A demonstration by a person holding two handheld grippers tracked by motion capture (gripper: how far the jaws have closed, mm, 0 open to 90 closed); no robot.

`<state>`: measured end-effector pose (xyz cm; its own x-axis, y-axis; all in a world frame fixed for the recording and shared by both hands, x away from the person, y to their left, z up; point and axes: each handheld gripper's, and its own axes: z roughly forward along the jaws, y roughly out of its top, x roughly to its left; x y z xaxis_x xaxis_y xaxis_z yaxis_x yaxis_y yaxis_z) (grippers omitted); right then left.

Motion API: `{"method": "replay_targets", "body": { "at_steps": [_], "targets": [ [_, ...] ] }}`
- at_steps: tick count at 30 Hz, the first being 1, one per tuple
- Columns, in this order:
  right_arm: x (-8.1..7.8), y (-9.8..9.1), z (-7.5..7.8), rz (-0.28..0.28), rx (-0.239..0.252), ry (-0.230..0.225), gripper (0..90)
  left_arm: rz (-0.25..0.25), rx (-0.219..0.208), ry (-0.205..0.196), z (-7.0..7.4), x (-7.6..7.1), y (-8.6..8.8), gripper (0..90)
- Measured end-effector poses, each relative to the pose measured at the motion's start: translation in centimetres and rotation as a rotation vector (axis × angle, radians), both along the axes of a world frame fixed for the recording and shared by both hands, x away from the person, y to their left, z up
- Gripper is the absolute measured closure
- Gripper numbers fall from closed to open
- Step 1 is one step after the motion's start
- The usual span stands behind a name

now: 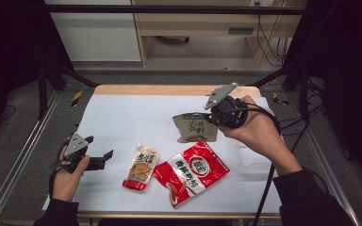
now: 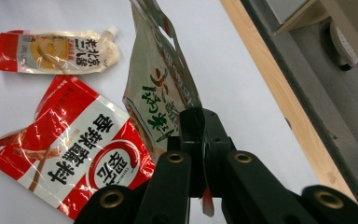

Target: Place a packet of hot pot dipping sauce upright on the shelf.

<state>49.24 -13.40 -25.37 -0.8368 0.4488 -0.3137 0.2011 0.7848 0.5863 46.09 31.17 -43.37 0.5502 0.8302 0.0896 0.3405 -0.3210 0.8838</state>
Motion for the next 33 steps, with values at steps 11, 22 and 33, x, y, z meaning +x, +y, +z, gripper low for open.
{"method": "replay_targets", "body": {
  "at_steps": [11,22,33],
  "targets": [
    [-0.2,-1.6,1.2,-0.025,0.008,-0.024,90.0,-0.007,0.027,-0.007,-0.1,-0.1,-0.5,5.0],
    [-0.2,-3.5,1.7,-0.063,0.027,-0.035,90.0,0.013,0.028,-0.015,0.0,-0.2,-0.2,5.0],
    [0.3,-5.6,2.4,-0.108,0.042,-0.047,90.0,0.02,0.03,-0.014,-0.1,-0.1,-0.3,5.0]
  ]
}}
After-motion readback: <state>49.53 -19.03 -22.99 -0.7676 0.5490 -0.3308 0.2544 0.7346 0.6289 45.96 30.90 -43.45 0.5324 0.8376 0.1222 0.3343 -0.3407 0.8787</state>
